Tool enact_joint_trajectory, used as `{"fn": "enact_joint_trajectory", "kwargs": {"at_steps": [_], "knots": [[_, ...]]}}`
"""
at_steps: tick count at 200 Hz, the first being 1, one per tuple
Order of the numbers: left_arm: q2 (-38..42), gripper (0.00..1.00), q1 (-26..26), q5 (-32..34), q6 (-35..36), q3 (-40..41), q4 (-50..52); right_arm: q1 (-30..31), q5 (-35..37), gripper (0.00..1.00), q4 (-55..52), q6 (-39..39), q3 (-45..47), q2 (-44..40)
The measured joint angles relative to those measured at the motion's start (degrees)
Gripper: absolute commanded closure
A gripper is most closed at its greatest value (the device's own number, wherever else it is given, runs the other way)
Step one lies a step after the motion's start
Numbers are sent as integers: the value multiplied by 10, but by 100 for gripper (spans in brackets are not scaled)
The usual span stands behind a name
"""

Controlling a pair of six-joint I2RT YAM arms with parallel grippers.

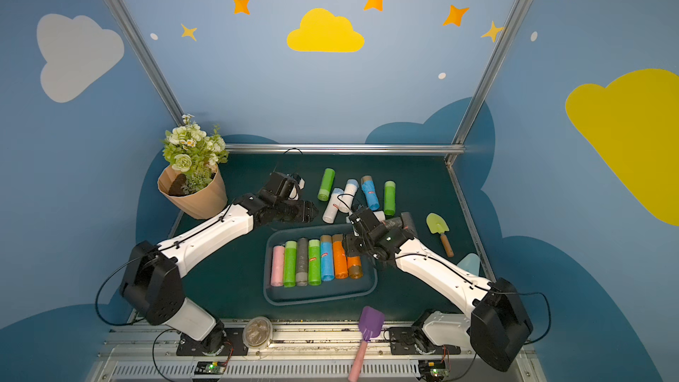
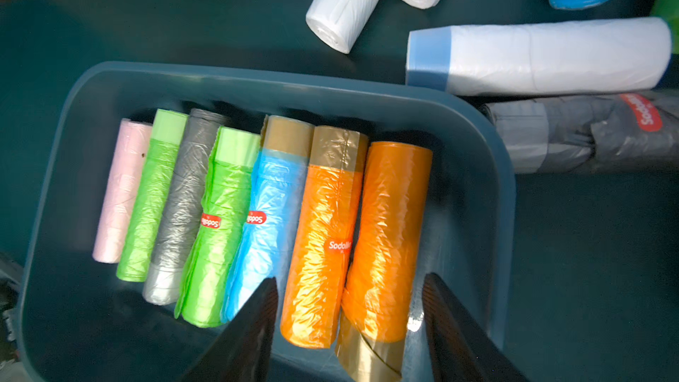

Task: Put the roll of trash bags into the storage box
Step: Pick up the roll of trash bags from the center of the board.

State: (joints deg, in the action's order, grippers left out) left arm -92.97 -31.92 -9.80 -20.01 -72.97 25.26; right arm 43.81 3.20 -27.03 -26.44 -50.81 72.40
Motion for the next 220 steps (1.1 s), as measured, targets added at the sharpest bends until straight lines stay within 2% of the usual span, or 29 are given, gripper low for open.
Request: {"fn": "enact_joint_trajectory", "kwargs": {"at_steps": [41, 112, 141, 220], "knots": [[-78, 32, 7, 12, 5, -67, 4, -2, -35, 29, 23, 10, -9, 1], [-177, 34, 27, 16, 22, -170, 11, -2, -82, 20, 58, 35, -18, 8], [-215, 34, 32, 17, 32, -212, 12, -2, -88, 16, 72, 46, -18, 7], [-317, 34, 45, 15, 63, -319, 18, -2, -86, 13, 87, 59, -15, -4]]}}
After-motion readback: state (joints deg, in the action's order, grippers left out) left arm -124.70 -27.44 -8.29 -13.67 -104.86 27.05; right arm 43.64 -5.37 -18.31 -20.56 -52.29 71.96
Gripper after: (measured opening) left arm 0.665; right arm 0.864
